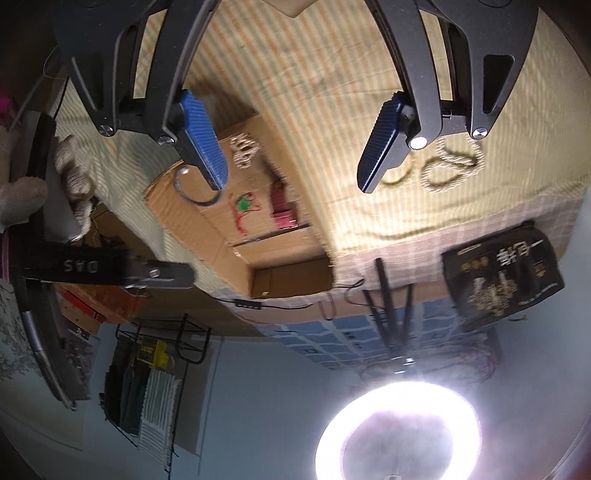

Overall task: Organize jewelry
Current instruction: 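Withdraw both tools and move them to the long pearl necklace and bead bracelet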

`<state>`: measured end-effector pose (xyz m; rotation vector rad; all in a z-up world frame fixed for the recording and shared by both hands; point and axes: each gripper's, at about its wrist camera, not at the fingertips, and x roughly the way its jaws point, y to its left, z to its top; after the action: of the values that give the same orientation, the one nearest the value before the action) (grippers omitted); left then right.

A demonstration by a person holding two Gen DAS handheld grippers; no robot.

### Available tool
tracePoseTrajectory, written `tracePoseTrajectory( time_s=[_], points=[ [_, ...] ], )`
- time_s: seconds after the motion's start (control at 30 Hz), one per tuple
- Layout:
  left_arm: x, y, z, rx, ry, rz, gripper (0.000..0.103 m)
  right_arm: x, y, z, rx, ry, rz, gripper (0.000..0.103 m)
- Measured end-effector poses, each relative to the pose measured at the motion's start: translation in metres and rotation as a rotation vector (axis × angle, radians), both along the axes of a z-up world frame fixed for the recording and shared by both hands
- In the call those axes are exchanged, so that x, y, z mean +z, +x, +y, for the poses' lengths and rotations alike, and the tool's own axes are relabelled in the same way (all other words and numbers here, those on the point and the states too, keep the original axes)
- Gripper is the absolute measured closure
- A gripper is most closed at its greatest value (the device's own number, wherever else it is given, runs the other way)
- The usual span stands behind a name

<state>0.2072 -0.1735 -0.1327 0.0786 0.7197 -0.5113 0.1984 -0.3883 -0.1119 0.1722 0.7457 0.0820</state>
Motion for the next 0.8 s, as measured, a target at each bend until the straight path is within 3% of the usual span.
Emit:
tracePoseTrajectory(
  time_s=[0.4, 0.8],
  points=[
    [-0.016, 0.010, 0.086, 0.134, 0.060, 0.041, 0.028, 0.010, -0.004, 0.043, 0.101, -0.048, -0.067, 0.000],
    [-0.039, 0.026, 0.140, 0.233, 0.114, 0.118, 0.028, 0.003, 0.010, 0.108, 0.279, -0.119, -0.022, 0.000]
  ],
)
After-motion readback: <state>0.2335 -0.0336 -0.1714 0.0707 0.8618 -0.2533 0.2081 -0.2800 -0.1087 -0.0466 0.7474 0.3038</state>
